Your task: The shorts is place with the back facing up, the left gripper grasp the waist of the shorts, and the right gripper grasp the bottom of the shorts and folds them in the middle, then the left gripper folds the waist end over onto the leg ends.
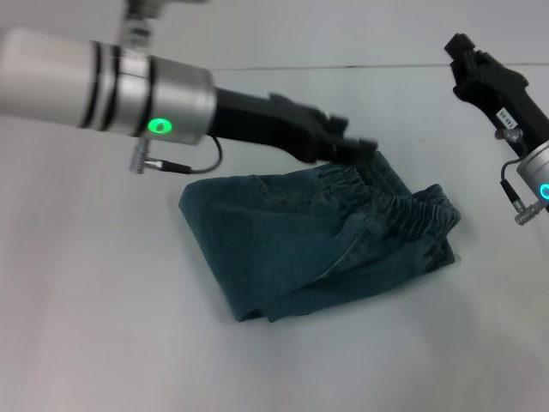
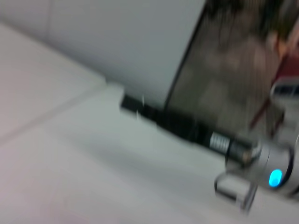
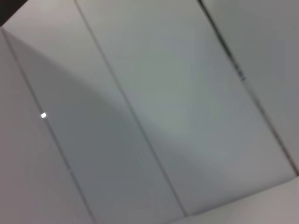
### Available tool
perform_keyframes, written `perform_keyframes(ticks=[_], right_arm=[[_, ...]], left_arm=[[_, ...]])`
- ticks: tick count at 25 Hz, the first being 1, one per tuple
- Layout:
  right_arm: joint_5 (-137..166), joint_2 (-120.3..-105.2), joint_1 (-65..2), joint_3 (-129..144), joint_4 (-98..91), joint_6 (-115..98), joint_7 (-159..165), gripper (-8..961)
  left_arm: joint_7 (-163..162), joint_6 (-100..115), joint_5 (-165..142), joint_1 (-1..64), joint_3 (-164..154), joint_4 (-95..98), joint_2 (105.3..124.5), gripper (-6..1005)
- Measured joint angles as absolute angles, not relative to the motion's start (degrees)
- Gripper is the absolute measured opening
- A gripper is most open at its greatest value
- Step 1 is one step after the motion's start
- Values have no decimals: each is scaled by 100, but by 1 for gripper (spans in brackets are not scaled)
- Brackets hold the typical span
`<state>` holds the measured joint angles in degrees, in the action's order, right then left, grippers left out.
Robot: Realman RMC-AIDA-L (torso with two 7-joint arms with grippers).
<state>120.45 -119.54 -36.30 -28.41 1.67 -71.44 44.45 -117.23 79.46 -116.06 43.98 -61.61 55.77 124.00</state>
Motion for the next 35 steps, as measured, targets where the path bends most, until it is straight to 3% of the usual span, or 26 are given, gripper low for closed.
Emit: perform_keyframes(ticks=[6, 14, 20, 23, 28, 35], right_arm=[[12051, -11880, -3881, -1384, -790, -7686, 5969, 152], [12051, -11870, -3703, 798, -2834, -9541, 7681, 170], [12052, -11889, -3229, 2189, -4588, -10889, 8546, 377], [12066, -11886, -2990, 2736, -5162, -11094, 9033, 628], [12440, -11846, -2799, 3183, -5481, -11076, 9532, 854], [12867, -11841, -2678, 3097, -5490, -10754, 9543, 932]], left_arm=[[-11345, 8289, -10555, 3095, -5753, 6408, 12383, 596], [-10821, 9331, -10169, 2145, -4282, 6053, 12376, 900], [-10380, 9606, -10206, 1561, -3899, 5811, 12371, 949], [-10094, 9811, -10417, 1396, -3780, 5820, 12362, 949], [-9927, 10068, -10965, 1326, -3508, 5906, 12348, 949], [-10099, 10143, -11557, 1326, -3393, 6045, 12333, 948]])
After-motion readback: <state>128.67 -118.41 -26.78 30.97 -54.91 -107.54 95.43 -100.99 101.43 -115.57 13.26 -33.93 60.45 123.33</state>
